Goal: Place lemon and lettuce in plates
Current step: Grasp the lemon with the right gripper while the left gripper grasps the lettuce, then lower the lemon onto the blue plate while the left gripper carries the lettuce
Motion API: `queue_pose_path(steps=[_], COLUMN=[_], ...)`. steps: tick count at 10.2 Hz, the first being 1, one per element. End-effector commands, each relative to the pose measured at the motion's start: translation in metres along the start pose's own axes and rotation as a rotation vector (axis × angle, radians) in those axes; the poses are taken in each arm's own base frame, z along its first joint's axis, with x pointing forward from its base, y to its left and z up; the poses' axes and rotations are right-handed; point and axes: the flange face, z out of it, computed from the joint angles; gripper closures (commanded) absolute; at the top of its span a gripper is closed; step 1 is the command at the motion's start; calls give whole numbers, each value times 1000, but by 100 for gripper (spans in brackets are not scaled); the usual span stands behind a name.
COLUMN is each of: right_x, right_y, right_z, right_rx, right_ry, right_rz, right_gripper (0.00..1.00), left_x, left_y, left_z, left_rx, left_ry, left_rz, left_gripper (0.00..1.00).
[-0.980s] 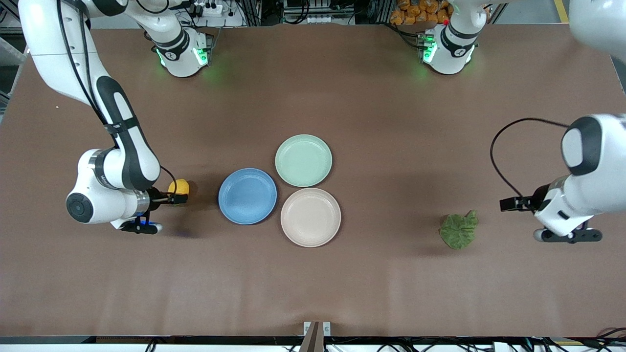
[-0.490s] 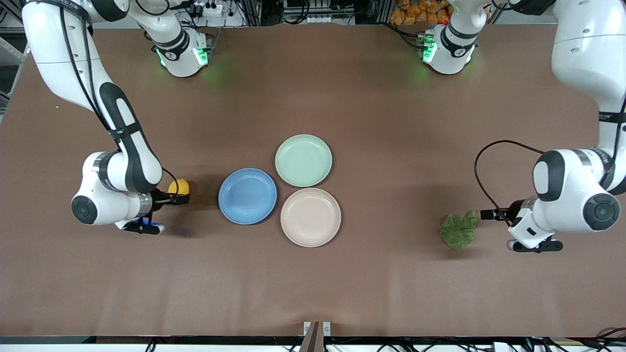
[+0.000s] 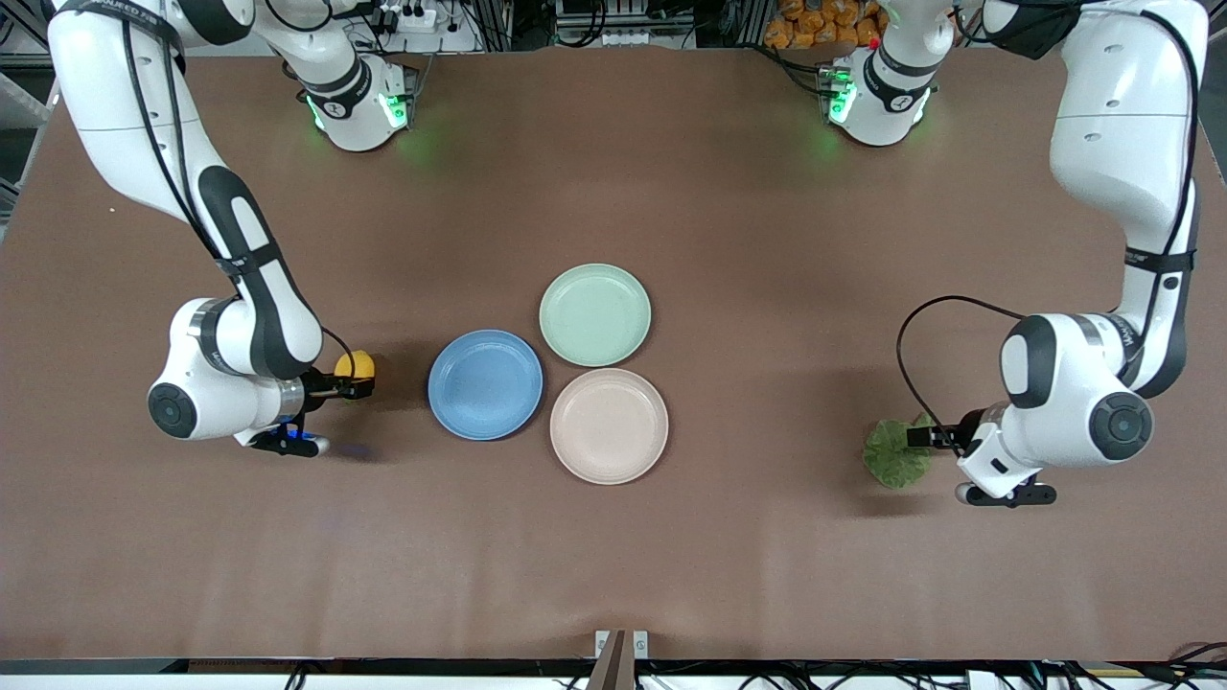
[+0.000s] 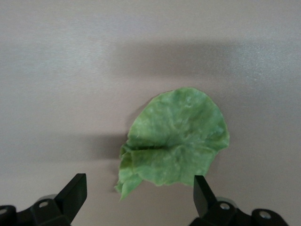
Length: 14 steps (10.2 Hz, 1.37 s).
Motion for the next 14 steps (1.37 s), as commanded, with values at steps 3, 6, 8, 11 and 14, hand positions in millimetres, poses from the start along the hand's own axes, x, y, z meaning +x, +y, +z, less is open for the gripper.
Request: queue_pose_path(steps=[3,6,8,11,14], right_x=[-12,-20,-24,-20,-14], right_y=[-24,-60,-93,-146,-188], right_z=[-34,-80,-100,-84,-46], right_rx=[22,39,70,176,189], right_ry=[-14,-46,-35,22,79], right_rz=[-48,-92,-24,60,97], right_gripper=[89,100,100,100,100], left_x=[6,9,8,6,-18], left_y=[3,30,48,77,186], left_z=[49,55,48,12,-49], left_rx=[-28,-20,-21,-51,-126], left_ry=[7,32,42,83,142], left_rz=[4,41,51,88,92], left_gripper=[4,100,100,100,100])
